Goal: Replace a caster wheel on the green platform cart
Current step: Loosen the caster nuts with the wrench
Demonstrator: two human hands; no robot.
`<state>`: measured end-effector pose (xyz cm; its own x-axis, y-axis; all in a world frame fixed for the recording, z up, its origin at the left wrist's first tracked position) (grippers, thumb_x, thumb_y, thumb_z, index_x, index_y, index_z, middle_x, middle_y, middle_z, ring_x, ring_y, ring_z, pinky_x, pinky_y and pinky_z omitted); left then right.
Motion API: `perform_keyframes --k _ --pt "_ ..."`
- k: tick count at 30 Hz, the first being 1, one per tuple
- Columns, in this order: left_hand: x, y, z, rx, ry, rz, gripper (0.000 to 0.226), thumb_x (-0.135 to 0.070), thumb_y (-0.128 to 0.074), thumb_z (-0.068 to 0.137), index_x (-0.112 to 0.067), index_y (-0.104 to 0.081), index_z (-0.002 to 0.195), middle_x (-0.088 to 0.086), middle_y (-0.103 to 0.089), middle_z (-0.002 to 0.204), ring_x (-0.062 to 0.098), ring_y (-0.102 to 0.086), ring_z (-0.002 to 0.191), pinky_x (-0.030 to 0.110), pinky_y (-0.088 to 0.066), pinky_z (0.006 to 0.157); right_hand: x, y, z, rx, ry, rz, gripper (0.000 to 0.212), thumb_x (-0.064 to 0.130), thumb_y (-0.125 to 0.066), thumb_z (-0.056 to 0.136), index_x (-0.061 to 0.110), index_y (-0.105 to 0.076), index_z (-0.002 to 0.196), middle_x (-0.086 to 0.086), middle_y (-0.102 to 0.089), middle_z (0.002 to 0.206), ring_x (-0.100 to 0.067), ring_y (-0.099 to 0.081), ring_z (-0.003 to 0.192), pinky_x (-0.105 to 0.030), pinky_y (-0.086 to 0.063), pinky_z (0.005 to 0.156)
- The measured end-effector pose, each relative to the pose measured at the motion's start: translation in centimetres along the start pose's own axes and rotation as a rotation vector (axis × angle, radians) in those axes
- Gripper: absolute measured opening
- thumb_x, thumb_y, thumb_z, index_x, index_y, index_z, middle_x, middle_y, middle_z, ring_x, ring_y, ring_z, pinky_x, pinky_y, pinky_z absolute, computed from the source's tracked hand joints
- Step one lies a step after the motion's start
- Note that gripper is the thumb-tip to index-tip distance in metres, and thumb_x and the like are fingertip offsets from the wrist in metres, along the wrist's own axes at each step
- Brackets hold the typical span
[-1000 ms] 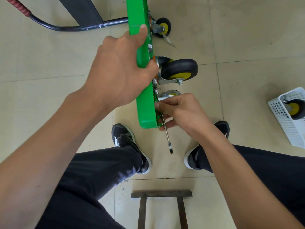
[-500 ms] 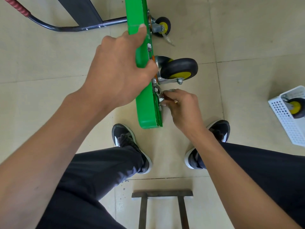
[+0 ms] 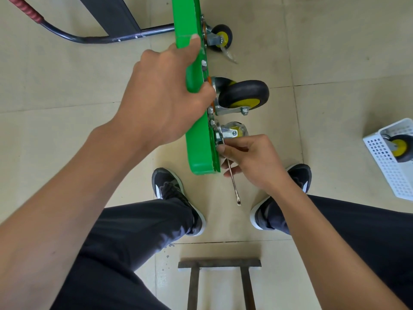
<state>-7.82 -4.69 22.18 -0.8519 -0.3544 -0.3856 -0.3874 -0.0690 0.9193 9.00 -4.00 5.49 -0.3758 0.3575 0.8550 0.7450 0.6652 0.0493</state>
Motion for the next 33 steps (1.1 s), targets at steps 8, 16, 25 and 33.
perform_keyframes --k 8,16,25,33 --pt "-0.2 0.1 0.0 -0.008 -0.007 0.005 0.067 -0.043 -0.047 0.089 -0.019 -0.040 0.151 0.009 -0.051 0.148 0.034 -0.061 0.119 0.045 -0.049 0.102 1.7 -1.4 -0.3 0.088 -0.028 0.103 0.019 0.015 -0.069 0.094 0.004 -0.076 0.107 -0.021 -0.075 0.090 -0.031 -0.070 0.067 -0.042 -0.062 0.059" --pt "-0.1 0.0 0.1 -0.007 0.002 0.025 0.070 -0.045 -0.045 0.088 -0.020 -0.038 0.152 0.009 -0.055 0.144 0.034 -0.060 0.119 0.048 -0.047 0.103 1.2 -1.8 -0.7 0.056 -0.086 0.234 0.022 0.013 -0.068 0.094 -0.003 -0.074 0.107 -0.030 -0.070 0.096 -0.025 -0.064 0.058 -0.031 -0.057 0.051" --pt "0.0 0.0 0.1 -0.009 0.000 0.032 0.069 -0.044 -0.045 0.089 -0.020 -0.037 0.153 0.009 -0.055 0.145 0.033 -0.061 0.118 0.046 -0.048 0.103 0.6 -2.1 -0.8 -0.002 -0.035 0.182 0.017 0.013 -0.067 0.094 0.009 -0.075 0.109 -0.016 -0.076 0.095 -0.030 -0.072 0.073 -0.034 -0.061 0.057" --pt "0.0 -0.1 0.1 -0.005 0.000 0.034 0.070 -0.045 -0.045 0.089 -0.020 -0.036 0.153 0.009 -0.054 0.146 0.033 -0.061 0.117 0.047 -0.048 0.102 1.4 -2.0 -1.3 -0.009 -0.075 0.211 0.017 0.015 -0.068 0.094 0.005 -0.076 0.105 -0.022 -0.074 0.092 -0.037 -0.065 0.062 -0.032 -0.059 0.052"
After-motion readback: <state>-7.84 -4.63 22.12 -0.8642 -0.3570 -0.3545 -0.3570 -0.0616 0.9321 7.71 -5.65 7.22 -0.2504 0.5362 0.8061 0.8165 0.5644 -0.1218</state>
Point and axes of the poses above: each hand's wrist, its own z-axis towards the middle knuckle, its own y-axis out of the back of the hand, x = y × z, the point moved 8 cm from there along z, towards the middle knuckle
